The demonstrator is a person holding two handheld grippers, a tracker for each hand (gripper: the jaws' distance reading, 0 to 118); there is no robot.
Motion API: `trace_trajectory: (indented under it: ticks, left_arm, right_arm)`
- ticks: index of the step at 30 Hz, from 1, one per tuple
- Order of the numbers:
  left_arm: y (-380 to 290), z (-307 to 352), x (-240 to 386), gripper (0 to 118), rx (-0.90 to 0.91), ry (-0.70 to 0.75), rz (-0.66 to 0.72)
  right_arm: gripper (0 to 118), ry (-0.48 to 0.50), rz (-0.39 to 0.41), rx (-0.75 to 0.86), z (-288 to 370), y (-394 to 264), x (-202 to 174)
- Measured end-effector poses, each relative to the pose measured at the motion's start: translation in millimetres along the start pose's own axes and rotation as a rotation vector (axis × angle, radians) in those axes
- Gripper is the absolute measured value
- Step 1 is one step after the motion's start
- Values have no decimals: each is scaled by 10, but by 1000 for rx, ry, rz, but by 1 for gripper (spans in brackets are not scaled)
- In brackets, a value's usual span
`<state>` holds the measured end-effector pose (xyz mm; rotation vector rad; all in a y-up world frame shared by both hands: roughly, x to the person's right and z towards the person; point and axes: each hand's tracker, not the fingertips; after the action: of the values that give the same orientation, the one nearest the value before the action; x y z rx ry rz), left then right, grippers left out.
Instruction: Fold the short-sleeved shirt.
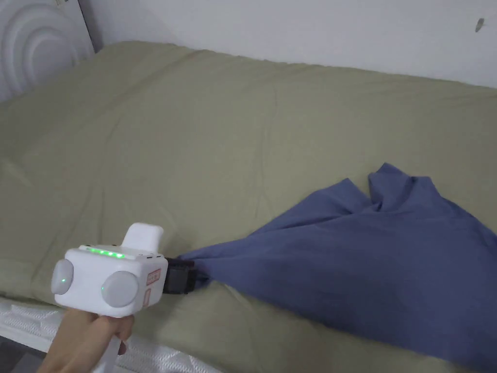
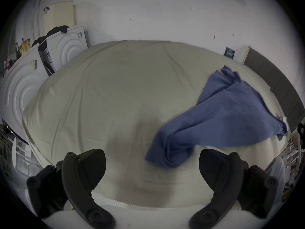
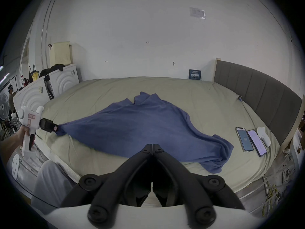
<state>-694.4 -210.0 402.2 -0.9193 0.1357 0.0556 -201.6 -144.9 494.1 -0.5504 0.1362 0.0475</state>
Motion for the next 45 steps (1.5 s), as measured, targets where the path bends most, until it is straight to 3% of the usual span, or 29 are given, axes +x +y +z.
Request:
trace_trajectory:
  ticks: [2, 4, 5, 6, 7, 8, 10, 17, 25, 29, 30, 31, 32, 33, 42, 45]
  left_arm:
    - [71, -277, -126, 110, -38, -24, -7]
    - [86, -371, -114, 95, -33, -33, -9]
    - [93, -384, -95, 61, -32, -30, -14]
    - [102, -350, -70, 15, -33, -33, -18]
    - [104, -314, -60, 0, -26, -94, 12]
    - [105, -320, -52, 0, -31, -154, 42]
    - [108, -256, 32, 0, -20, -80, 6]
    - [145, -52, 143, 0, 1, -81, 36]
    - [203, -72, 201, 0, -11, -67, 59]
    - [243, -93, 181, 0, -22, -58, 78]
    - [242, -97, 180, 0, -25, -56, 80]
    - [242, -95, 177, 0, -25, -54, 84]
    - [254, -93, 171, 0, -27, -59, 89]
    - [265, -93, 168, 0, -28, -62, 92]
    - [312, -186, 208, 0, -55, -53, 70]
    - [323, -210, 212, 0, -61, -42, 60]
  right_arm:
    - [1, 5, 16, -26, -67, -35, 4]
    - [1, 6, 9, -55, -136, -60, 11]
    - [1, 9, 7, -63, -159, -72, 18]
    - [1, 9, 1, -77, -190, -80, 28]
    - [1, 11, -2, -88, -218, -86, 42]
    - [1, 14, -3, -105, -236, -93, 53]
    - [1, 32, -28, -132, -306, -89, 96]
    - [1, 17, -87, -179, -832, 241, 418]
    - [1, 20, -9, -243, -2375, 1217, 994]
    - [3, 30, 50, -268, -3169, 1621, 1045]
    - [14, 43, 53, -284, -3359, 1701, 1054]
    - [44, 35, 55, -306, -3512, 1757, 1050]
    - [102, 32, 48, -338, -3707, 1767, 1046]
    - [118, 66, 51, -406, -3900, 1773, 1053]
    - [118, -12, 200, -610, -4540, 1434, 983]
    - [114, 11, 107, -641, -4283, 1610, 913]
